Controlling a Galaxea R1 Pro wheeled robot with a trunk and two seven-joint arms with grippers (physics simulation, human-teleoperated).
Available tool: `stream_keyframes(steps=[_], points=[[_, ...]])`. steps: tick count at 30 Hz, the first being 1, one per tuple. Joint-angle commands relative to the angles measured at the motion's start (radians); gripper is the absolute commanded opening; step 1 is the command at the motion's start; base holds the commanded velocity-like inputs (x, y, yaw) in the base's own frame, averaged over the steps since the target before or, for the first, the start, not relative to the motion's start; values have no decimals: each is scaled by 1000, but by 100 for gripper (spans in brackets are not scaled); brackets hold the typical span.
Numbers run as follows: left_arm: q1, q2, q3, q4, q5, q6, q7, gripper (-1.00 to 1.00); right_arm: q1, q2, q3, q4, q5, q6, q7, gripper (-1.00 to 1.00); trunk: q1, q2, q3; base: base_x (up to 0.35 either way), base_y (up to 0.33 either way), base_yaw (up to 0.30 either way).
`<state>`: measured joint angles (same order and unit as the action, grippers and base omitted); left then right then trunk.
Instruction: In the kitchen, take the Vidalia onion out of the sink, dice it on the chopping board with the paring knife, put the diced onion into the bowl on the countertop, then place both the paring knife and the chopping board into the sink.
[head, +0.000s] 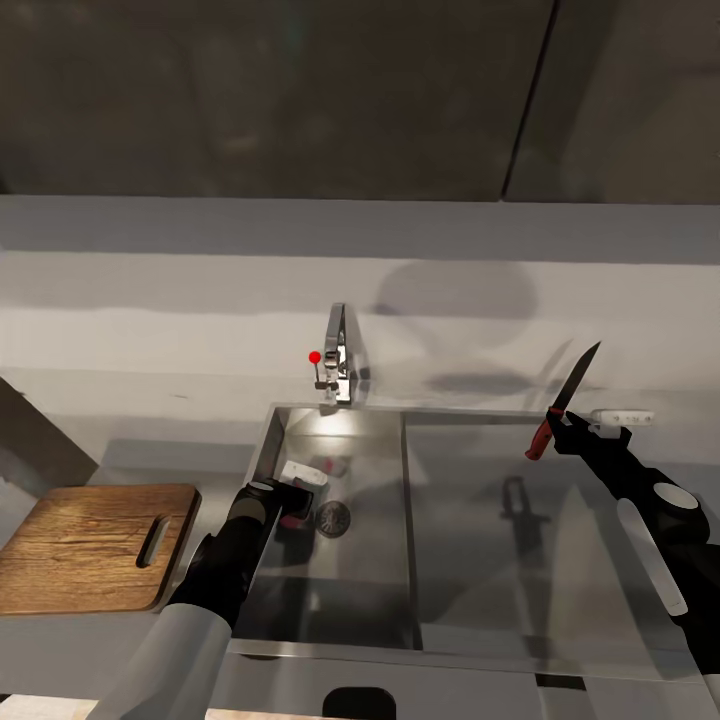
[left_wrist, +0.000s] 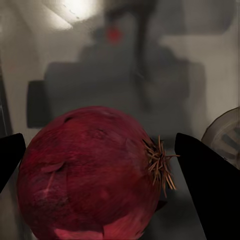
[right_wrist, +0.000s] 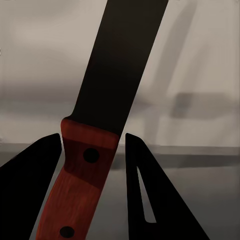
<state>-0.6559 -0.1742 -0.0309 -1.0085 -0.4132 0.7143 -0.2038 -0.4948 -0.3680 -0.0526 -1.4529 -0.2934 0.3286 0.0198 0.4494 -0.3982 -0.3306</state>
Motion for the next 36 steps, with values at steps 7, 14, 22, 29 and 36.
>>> stream_keyframes(steps=[7,14,22,29,36], points=[[-1,0,0,-4,-12,3,-9,-100,-1,0,-1,-1,-6,6,2,-100,1,-2,9,0,0,0],[-1,0,0,-6,-11,2,-9,-100,-1,0,-1,-1,-6,6,2,-100,1,-2,21,0,0,0],[-1,0,-4,-14,-10,-1,-12,-100,-1,0,-1,-1,-6,6,2,-100,1,-2,34,0,0,0],[-1,0,-48,-64,-9,-2,-14,-100,-1,0,-1,-1,-6,6,2,-100,1,-2,45,0,0,0],[-1,0,-69,-173,20,-1,-65,-100,-1,0,-1,-1,-6,6,2,-100,1,-2,57,0,0,0]])
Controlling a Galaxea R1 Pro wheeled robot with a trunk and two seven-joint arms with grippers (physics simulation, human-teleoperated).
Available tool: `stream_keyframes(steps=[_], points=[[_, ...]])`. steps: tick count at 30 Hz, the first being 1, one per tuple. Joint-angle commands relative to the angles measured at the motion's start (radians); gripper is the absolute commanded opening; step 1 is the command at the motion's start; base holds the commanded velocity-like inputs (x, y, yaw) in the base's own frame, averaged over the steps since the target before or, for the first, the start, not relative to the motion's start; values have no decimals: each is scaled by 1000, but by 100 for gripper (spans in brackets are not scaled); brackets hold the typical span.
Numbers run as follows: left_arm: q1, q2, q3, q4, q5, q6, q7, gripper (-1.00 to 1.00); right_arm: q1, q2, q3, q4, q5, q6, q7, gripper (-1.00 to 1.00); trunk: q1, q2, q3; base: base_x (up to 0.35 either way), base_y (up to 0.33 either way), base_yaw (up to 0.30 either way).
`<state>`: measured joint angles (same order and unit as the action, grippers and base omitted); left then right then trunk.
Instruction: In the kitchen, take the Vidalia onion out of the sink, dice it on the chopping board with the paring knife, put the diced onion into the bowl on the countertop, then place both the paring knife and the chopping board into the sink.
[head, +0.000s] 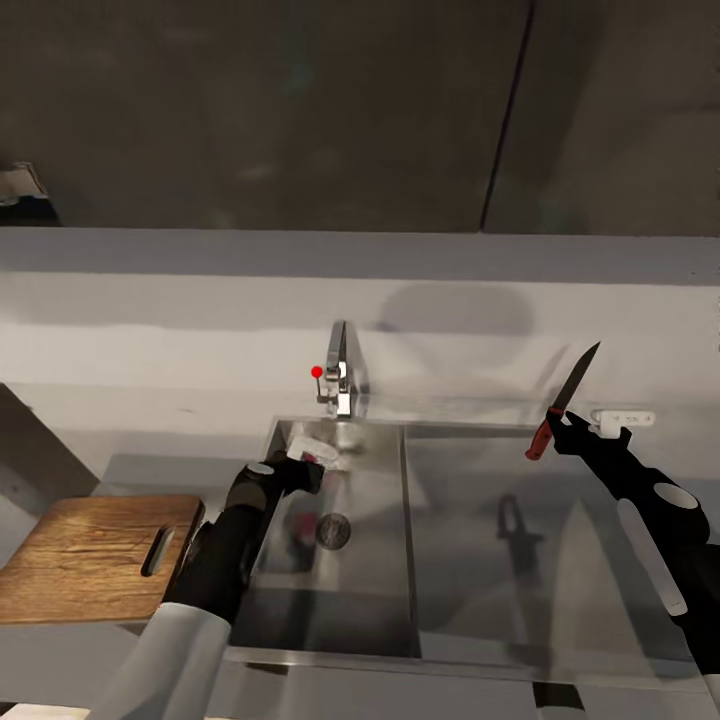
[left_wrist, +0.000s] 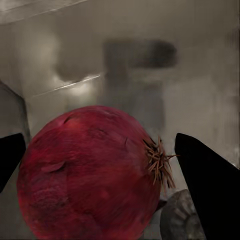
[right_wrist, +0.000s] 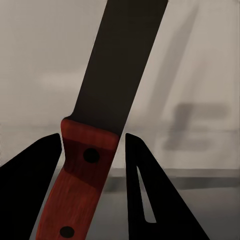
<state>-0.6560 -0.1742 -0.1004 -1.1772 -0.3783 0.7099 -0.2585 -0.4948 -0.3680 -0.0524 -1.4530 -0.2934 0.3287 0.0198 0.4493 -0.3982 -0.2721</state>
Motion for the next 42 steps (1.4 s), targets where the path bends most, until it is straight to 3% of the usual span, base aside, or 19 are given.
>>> stream_keyframes(steps=[1,5,13,24,33,42], points=[[-1,0,0,-15,1,3,-31,-100,-1,0,-1,-1,-6,6,2,-100,1,-2,0,0,0,0],[-1,0,0,-35,27,2,-78,-100,-1,0,-1,-1,-6,6,2,-100,1,-2,6,0,0,0],[3,0,-1,-77,34,2,-94,-100,-1,0,-1,-1,-6,6,2,-100,1,-2,19,0,0,0],[47,0,-1,-241,35,5,-136,-100,-1,0,-1,-1,-6,6,2,-100,1,-2,37,0,0,0],[50,0,-1,-251,35,6,-139,-100,-1,0,-1,-1,-6,6,2,-100,1,-2,52,-15,1,0],[50,0,-1,-250,35,7,-139,-100,-1,0,-1,-1,-6,6,2,-100,1,-2,56,-283,108,0]])
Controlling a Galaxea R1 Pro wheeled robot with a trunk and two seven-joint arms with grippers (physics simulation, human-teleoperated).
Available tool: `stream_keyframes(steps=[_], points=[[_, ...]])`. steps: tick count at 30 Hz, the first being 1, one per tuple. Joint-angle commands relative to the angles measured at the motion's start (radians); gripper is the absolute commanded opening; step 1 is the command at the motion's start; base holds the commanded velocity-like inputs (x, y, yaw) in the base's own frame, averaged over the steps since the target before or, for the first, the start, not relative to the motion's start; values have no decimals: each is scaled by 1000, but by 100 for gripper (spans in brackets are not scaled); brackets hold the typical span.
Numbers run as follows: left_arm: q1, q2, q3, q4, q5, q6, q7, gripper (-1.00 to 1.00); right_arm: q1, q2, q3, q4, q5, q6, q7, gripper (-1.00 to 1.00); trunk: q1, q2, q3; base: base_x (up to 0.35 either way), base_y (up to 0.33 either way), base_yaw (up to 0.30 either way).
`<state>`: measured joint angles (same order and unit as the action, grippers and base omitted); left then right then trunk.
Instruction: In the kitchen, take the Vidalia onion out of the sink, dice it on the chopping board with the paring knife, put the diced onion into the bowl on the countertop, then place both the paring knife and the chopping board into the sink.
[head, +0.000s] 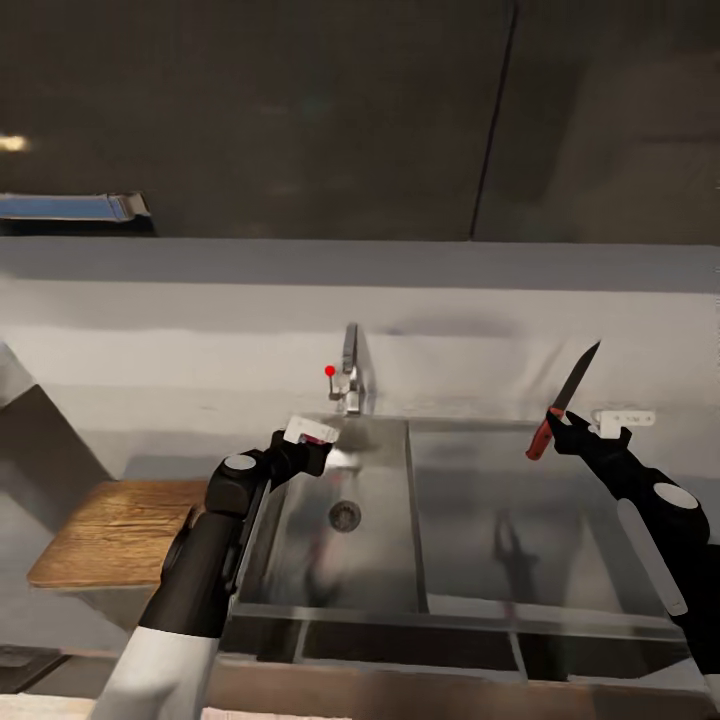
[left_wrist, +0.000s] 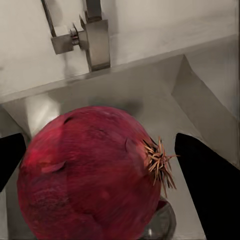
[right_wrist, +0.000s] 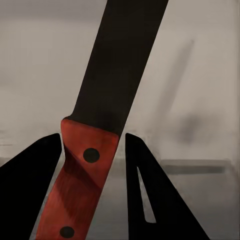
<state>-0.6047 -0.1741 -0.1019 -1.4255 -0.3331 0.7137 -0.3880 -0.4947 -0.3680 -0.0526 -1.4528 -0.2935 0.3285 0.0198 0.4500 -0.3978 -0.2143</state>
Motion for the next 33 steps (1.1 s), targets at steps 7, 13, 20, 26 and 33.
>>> stream_keyframes(steps=[7,13,20,26,33], points=[[-1,0,1,-1,-11,4,-9,-100,-1,0,-1,-1,-6,6,2,-100,0,-2,-2,-274,211,0],[-1,0,1,-2,-11,4,-9,-100,-1,0,-1,-1,-6,6,2,-100,0,-2,-2,-83,298,0],[-1,0,1,-3,-11,4,-9,-100,-1,0,-1,-1,-6,6,2,-100,0,-2,-2,-9,323,0],[-1,0,1,-3,-11,4,-9,-100,-1,0,-1,-1,-6,6,2,-100,0,-2,-2,-1,319,0],[0,0,1,-3,-11,4,-8,-100,-1,0,-1,-1,-6,6,2,-100,0,-2,-2,0,79,0]])
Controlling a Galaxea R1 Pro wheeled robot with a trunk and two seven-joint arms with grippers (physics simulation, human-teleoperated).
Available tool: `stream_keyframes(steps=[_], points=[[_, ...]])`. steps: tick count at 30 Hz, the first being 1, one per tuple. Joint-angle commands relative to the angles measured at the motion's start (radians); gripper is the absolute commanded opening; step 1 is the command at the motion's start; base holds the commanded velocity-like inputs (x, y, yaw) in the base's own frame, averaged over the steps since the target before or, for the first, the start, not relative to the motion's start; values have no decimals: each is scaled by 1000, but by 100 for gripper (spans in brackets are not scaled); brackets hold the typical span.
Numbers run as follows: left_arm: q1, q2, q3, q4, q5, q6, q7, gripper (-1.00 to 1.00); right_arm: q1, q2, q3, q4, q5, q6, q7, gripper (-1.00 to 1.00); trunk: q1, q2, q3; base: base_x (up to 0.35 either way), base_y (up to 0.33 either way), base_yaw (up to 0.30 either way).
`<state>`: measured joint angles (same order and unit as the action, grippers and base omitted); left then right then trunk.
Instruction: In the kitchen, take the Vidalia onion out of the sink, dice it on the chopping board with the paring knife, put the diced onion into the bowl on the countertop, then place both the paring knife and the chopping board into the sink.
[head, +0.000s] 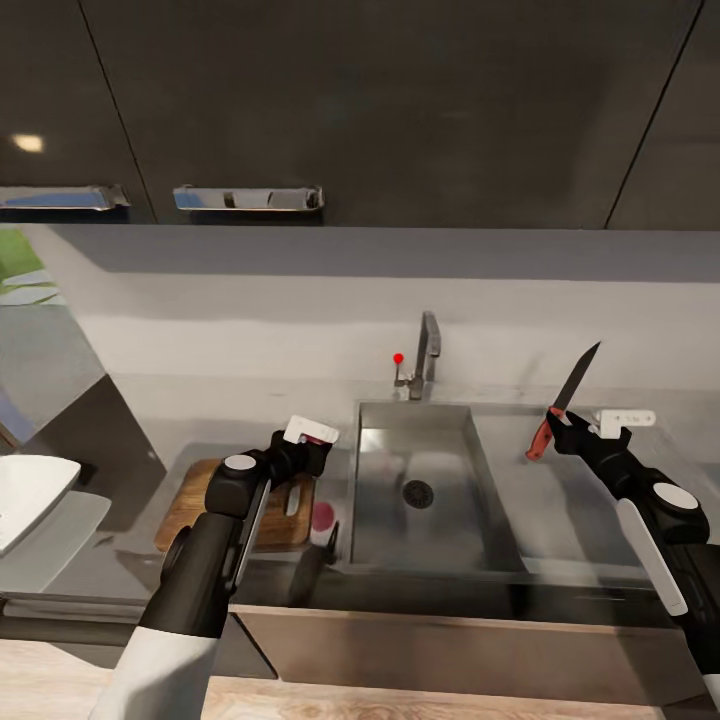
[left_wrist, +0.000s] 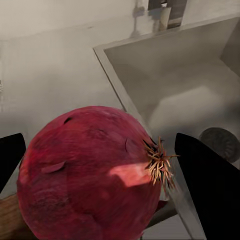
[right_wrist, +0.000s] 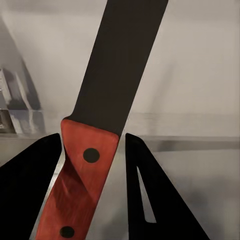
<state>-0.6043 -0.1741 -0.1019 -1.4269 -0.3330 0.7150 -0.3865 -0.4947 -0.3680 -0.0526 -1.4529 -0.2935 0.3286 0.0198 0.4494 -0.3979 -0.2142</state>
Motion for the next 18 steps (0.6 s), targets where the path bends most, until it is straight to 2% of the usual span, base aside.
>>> stream_keyframes(steps=[1,13,18], points=[[-1,0,1,-1,-11,3,-9,-100,-1,0,-1,-1,-6,6,1,-100,1,-2,-2,0,165,0],[-1,0,0,-1,-11,3,-9,-100,-1,0,-1,-1,-6,6,2,-100,1,-2,-2,0,281,0],[-1,0,-1,-1,-11,3,-9,-100,-1,0,-1,-1,-6,6,2,-100,1,-2,-2,0,79,0]])
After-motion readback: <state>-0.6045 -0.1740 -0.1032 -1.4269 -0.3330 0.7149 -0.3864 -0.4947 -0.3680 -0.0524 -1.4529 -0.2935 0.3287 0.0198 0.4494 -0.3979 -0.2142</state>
